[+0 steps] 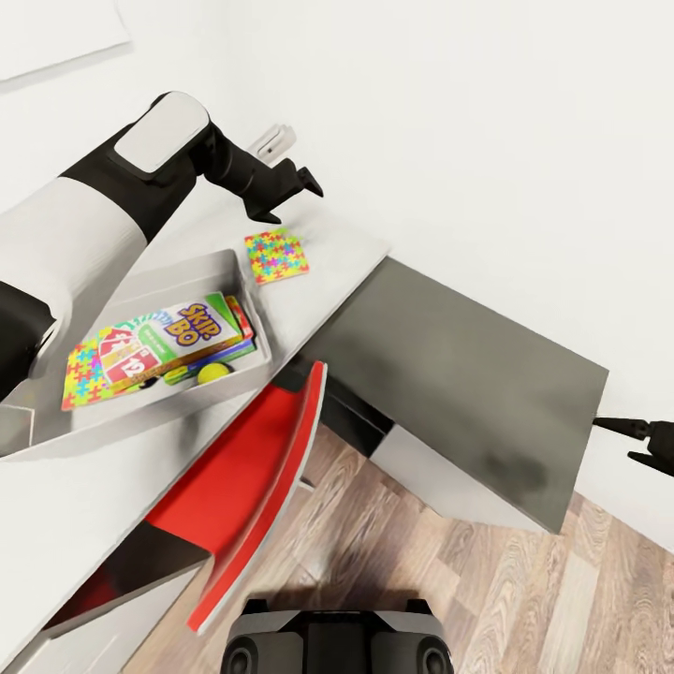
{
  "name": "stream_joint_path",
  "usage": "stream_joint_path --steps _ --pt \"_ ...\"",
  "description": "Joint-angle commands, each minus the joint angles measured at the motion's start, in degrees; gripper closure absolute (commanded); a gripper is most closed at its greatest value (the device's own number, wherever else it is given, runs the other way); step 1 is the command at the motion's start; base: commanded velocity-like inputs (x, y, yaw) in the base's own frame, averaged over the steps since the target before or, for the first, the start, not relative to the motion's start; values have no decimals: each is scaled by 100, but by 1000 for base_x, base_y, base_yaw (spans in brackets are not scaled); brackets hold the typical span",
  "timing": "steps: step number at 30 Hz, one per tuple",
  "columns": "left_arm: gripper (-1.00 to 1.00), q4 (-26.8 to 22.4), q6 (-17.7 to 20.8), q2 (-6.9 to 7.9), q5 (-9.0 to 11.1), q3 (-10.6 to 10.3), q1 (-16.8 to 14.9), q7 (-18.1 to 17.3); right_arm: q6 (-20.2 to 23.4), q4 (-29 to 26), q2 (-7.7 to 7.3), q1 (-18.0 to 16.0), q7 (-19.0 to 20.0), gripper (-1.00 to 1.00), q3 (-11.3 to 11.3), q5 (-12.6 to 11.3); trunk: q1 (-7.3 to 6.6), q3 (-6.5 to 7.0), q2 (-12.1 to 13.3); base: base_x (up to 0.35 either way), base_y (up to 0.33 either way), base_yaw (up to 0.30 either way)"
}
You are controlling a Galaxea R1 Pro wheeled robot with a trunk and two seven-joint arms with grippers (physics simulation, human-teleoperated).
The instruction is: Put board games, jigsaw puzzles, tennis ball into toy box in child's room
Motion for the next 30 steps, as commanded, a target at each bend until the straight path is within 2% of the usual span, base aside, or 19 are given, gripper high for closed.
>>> stream_joint_path --steps 1,18,30 --pt "-100 -13 -3 11 62 -36 -4 51 19 -4 6 -3 -59 -100 -6 -55 3 -7 -9 0 69 -273" --pt "-100 -15 -2 19 62 -42 9 86 19 -12 33 31 -54 -100 -48 -57 3 -7 -9 0 23 -278" --pt "-100 -15 -1 20 62 -43 17 90 19 -12 46 35 -54 -100 -95 -57 3 -7 -9 3 2 -97"
